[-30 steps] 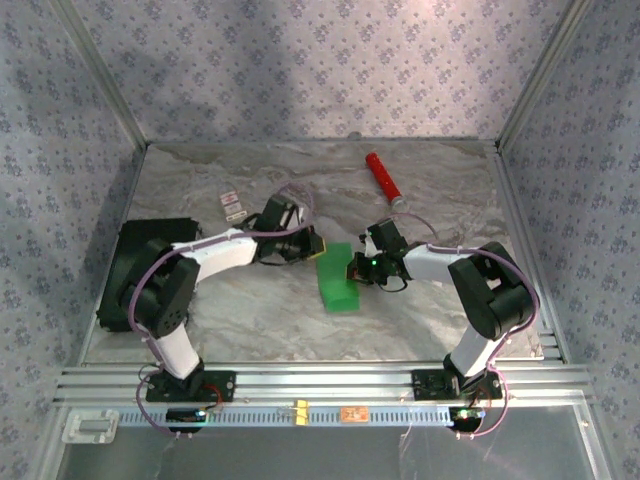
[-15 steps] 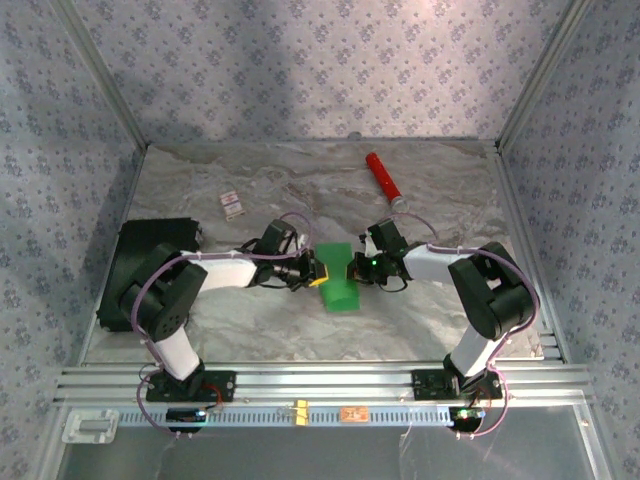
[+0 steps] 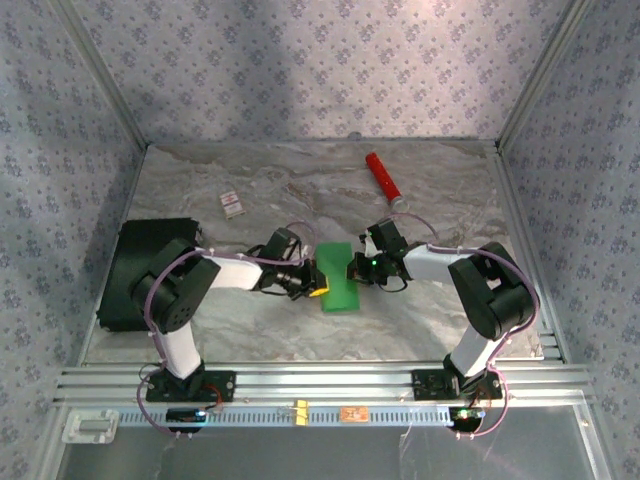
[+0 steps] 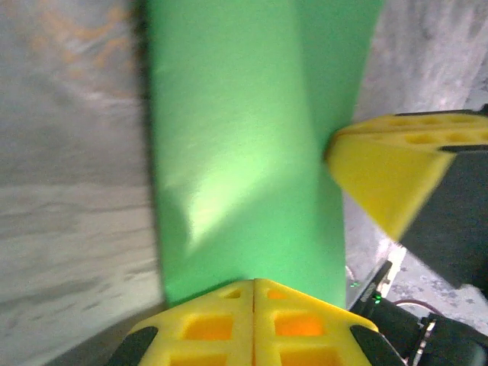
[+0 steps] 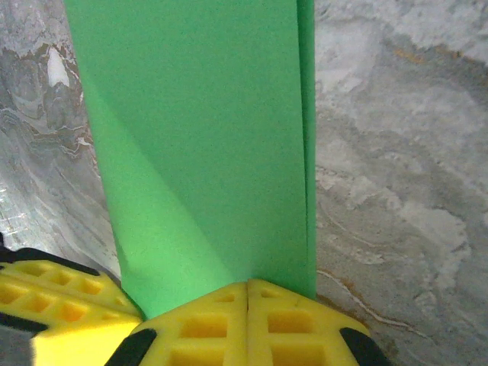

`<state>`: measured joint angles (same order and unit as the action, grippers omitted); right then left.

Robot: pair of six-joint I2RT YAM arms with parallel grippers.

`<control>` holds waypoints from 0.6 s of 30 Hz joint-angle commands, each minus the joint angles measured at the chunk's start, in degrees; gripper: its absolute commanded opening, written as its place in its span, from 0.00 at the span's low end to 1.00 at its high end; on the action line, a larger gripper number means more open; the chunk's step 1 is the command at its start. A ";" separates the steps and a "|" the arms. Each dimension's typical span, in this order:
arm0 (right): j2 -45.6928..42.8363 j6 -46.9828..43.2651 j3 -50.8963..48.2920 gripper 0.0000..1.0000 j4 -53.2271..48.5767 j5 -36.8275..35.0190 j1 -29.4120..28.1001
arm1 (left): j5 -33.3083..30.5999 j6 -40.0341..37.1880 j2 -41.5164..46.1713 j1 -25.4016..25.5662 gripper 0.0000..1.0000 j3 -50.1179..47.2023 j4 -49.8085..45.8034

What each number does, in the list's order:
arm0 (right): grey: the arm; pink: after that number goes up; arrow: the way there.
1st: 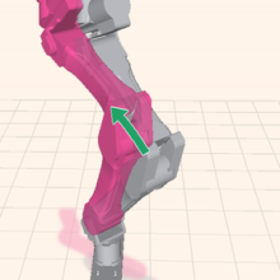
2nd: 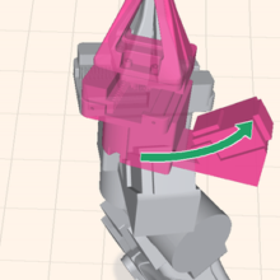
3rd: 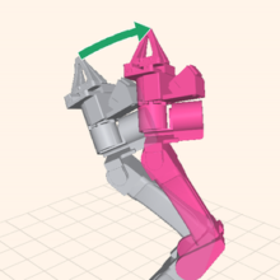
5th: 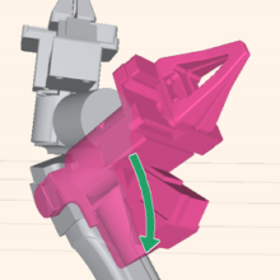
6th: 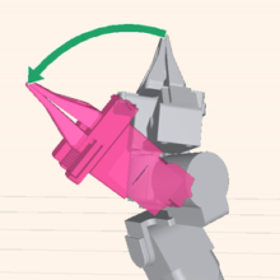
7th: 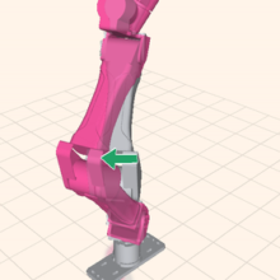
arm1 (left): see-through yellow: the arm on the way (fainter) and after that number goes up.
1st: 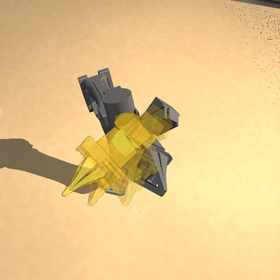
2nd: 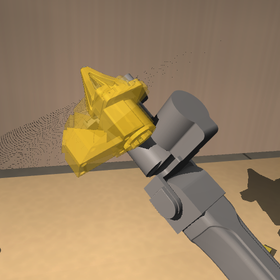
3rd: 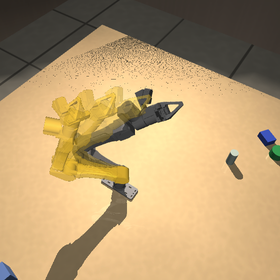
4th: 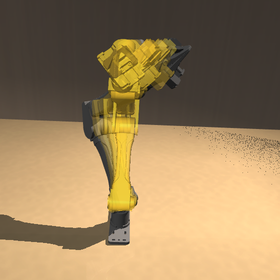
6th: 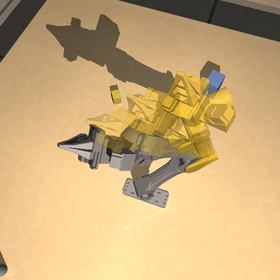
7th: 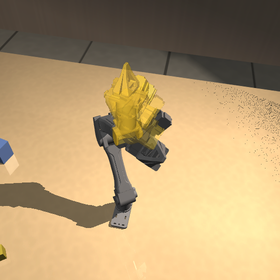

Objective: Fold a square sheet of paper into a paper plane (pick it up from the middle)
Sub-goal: First fold the square sheet of paper in half at the center of the table.

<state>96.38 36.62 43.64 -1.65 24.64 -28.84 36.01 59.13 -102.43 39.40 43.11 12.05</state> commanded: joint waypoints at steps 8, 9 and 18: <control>1.41 0.21 -2.14 0.01 -5.64 -4.57 0.10 | -3.35 -3.90 1.71 0.32 0.06 -2.76 -3.89; 1.37 0.17 -2.09 0.01 -5.64 -4.54 0.10 | -3.42 -3.54 2.47 0.32 0.06 -2.62 -3.81; 0.68 0.03 -2.44 0.01 -5.91 -4.78 0.27 | -1.29 0.57 8.47 0.68 0.08 -1.81 -0.68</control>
<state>96.31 36.60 43.42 -1.43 24.60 -28.84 33.65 57.84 -95.68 39.57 41.56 9.87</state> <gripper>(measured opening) 0.053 0.081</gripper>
